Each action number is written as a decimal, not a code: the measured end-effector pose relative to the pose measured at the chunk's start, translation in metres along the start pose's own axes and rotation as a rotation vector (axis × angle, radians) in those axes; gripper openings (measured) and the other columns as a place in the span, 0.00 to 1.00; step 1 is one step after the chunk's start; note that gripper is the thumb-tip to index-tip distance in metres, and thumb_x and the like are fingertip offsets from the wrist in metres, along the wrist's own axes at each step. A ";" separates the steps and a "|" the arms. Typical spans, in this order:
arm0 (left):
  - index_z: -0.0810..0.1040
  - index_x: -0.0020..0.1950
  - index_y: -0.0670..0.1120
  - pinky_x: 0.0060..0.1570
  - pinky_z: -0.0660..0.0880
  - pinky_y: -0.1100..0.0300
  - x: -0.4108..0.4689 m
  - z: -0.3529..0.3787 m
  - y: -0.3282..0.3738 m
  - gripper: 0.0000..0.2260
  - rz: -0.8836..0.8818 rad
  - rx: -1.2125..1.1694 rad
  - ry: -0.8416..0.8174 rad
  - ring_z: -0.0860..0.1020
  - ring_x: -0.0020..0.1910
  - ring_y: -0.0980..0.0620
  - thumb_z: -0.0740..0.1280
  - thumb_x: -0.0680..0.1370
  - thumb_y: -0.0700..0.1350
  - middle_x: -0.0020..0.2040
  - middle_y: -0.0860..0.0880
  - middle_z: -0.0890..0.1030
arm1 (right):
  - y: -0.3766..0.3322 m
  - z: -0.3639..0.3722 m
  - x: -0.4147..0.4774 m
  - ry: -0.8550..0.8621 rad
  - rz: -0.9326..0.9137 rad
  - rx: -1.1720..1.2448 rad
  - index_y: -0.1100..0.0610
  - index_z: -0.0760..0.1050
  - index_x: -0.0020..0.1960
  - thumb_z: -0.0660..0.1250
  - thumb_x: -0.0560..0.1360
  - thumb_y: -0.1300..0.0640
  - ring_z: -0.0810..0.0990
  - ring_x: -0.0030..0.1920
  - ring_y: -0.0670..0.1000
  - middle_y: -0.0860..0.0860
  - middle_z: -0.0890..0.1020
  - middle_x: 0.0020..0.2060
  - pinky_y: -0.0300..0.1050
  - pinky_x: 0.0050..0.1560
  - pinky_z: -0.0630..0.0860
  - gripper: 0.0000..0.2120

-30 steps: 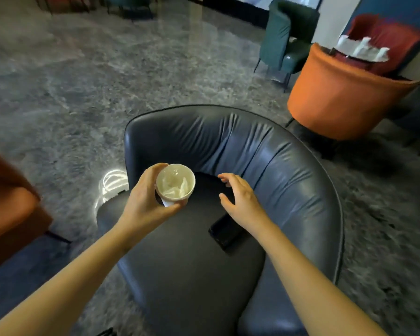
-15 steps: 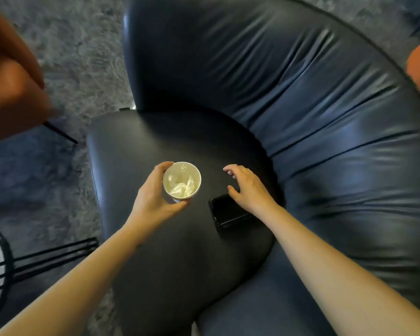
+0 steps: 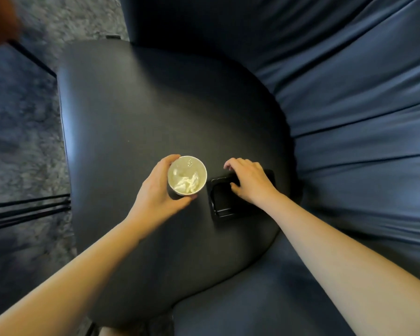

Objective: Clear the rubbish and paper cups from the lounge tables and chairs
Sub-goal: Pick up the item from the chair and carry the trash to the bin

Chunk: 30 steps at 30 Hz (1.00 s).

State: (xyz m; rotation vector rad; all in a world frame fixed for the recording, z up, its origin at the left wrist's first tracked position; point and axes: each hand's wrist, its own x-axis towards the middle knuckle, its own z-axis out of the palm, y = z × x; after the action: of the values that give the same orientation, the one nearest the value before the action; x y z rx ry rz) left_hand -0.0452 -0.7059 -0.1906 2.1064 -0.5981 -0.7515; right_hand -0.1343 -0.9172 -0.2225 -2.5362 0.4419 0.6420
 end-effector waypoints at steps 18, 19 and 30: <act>0.64 0.64 0.56 0.53 0.62 0.75 -0.018 -0.033 0.003 0.32 0.004 0.010 0.050 0.69 0.57 0.64 0.76 0.64 0.49 0.59 0.62 0.71 | -0.024 -0.031 -0.005 0.046 -0.058 -0.050 0.56 0.76 0.53 0.68 0.72 0.60 0.73 0.51 0.53 0.52 0.76 0.48 0.45 0.53 0.67 0.10; 0.65 0.64 0.55 0.53 0.62 0.77 -0.020 -0.041 0.009 0.32 0.018 0.012 0.053 0.69 0.57 0.63 0.76 0.64 0.48 0.59 0.62 0.71 | -0.032 -0.038 -0.007 0.056 -0.052 -0.057 0.56 0.76 0.53 0.69 0.71 0.59 0.73 0.51 0.53 0.52 0.75 0.48 0.45 0.52 0.67 0.11; 0.66 0.65 0.48 0.52 0.60 0.78 -0.067 -0.200 0.064 0.33 0.168 0.099 0.204 0.68 0.56 0.63 0.77 0.64 0.44 0.58 0.57 0.71 | -0.163 -0.109 -0.036 0.317 -0.123 -0.093 0.54 0.67 0.38 0.69 0.66 0.52 0.68 0.40 0.50 0.48 0.70 0.38 0.44 0.40 0.63 0.11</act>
State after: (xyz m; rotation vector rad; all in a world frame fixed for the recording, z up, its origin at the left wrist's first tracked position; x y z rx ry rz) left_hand 0.0346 -0.5944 -0.0180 2.1574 -0.7012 -0.4145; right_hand -0.0580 -0.8324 -0.0590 -2.7387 0.3659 0.2187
